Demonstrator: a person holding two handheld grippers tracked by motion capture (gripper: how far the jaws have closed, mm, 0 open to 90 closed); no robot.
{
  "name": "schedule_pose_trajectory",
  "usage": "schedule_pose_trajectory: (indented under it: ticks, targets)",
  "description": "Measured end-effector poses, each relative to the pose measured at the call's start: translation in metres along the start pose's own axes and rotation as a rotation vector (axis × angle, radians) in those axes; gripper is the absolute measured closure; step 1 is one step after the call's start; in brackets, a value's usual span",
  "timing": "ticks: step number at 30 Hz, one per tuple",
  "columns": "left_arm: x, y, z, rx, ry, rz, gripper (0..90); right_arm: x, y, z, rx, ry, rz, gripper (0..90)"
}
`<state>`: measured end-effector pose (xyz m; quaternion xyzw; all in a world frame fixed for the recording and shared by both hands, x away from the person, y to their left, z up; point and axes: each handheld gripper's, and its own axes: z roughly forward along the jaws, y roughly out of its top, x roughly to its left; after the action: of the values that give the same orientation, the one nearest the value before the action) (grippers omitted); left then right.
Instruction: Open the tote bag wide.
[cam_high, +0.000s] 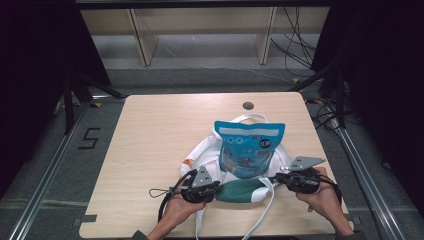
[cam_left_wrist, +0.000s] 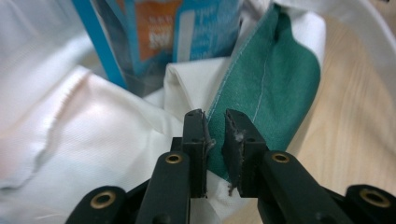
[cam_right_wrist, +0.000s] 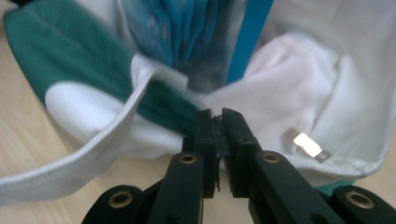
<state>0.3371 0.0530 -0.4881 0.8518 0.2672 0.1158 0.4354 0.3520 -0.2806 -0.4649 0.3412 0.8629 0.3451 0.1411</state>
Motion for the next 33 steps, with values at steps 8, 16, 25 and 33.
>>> schedule_pose_trajectory:
  ticks: [8,16,25,33]
  targets:
    - [0.002,-0.005,0.02,0.051,0.018,0.007,83.1,0.002,-0.008,0.021,0.065,0.006,-0.016,87.9]
    - [0.011,-0.002,0.037,0.072,0.099,0.068,87.9,-0.002,-0.003,0.032,0.045,-0.024,-0.005,87.9]
    - [0.045,0.007,0.049,0.086,0.158,0.032,88.4,-0.023,0.017,0.054,0.035,-0.058,0.002,87.8]
    - [0.071,0.013,0.061,0.064,0.204,-0.005,88.7,-0.033,0.037,0.074,0.038,-0.091,0.022,87.7]
